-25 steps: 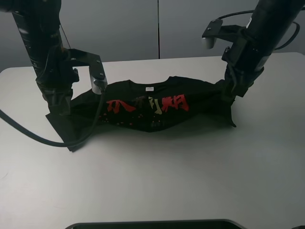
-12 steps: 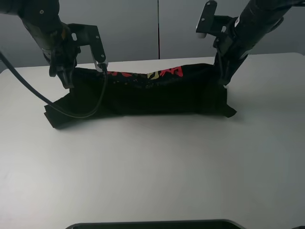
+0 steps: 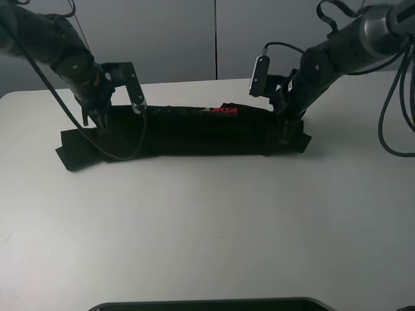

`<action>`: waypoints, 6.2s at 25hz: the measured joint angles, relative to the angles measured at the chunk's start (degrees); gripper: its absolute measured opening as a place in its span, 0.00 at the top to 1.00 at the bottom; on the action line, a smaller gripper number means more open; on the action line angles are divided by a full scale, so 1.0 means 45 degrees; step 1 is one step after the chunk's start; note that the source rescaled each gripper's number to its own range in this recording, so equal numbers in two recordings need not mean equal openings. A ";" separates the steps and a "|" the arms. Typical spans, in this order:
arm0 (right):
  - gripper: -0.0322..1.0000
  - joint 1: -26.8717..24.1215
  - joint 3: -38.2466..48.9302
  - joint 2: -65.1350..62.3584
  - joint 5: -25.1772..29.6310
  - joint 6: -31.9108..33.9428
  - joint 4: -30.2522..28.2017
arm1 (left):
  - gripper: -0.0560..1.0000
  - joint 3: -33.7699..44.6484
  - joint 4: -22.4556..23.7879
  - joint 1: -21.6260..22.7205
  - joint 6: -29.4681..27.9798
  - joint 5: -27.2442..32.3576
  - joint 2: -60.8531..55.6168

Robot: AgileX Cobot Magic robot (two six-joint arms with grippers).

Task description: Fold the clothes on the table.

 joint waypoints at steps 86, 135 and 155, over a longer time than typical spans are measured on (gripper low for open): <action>0.89 -0.2866 -0.0281 0.0416 0.6136 0.4465 0.8490 | 0.23 -0.0845 -0.6745 -0.0168 -0.3828 0.3814 -0.3362; 0.33 0.2603 -0.0013 -0.0639 0.2565 -0.5109 2.3426 | 0.23 -0.0845 -0.6957 -0.0168 -0.3651 0.3461 -0.3362; 0.23 0.2653 -0.0479 -0.0995 0.2098 -0.5156 1.8386 | 0.24 -0.0845 -1.2873 -0.1153 0.1656 0.2269 -0.3649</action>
